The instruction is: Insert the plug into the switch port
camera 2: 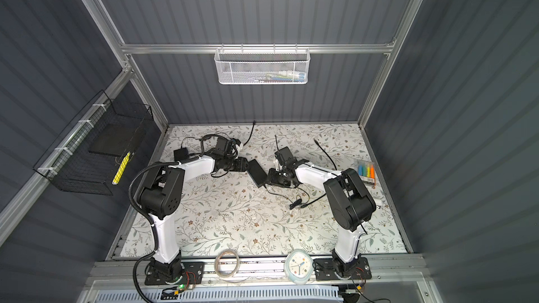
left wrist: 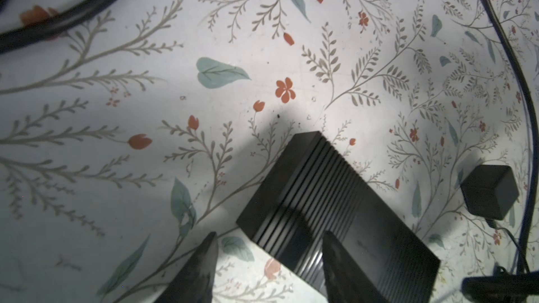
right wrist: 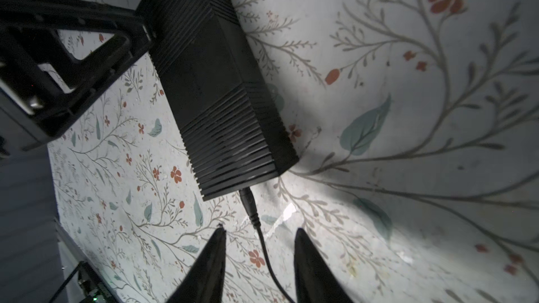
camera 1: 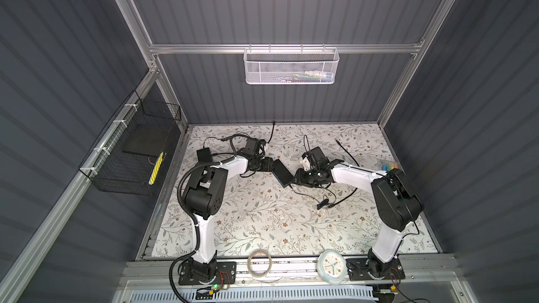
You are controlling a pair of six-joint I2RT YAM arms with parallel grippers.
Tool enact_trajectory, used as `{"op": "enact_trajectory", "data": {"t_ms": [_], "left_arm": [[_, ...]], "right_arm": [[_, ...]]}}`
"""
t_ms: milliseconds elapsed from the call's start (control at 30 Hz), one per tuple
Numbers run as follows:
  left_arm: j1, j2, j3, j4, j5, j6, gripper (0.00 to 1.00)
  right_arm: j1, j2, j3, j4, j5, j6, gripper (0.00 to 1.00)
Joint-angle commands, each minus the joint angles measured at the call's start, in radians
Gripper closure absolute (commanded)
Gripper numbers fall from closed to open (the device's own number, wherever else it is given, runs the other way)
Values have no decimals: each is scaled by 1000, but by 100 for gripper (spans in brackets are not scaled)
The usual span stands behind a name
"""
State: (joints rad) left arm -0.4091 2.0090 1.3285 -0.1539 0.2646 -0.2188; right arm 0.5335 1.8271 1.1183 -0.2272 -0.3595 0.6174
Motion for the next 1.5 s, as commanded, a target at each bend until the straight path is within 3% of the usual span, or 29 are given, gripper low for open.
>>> {"op": "enact_trajectory", "data": {"t_ms": [0, 500, 800, 1133, 1400, 1467], "left_arm": [[1, 12, 70, -35, 32, 73, 42], [1, 170, 177, -31, 58, 111, 41], [3, 136, 141, -40, 73, 83, 42], [11, 50, 45, -110, -61, 33, 43], [24, 39, 28, -106, -87, 22, 43], [24, 37, 23, -97, -84, 20, 43]], "right_arm": [[3, 36, -6, 100, -85, 108, 60], [-26, 137, 91, 60, -65, 98, 60], [-42, 222, 222, -3, -109, -12, 61], [-83, 254, 324, -110, -160, -271, 62], [-85, 113, 325, -315, 14, -612, 64], [-67, 89, 303, -351, 108, -696, 64]]}}
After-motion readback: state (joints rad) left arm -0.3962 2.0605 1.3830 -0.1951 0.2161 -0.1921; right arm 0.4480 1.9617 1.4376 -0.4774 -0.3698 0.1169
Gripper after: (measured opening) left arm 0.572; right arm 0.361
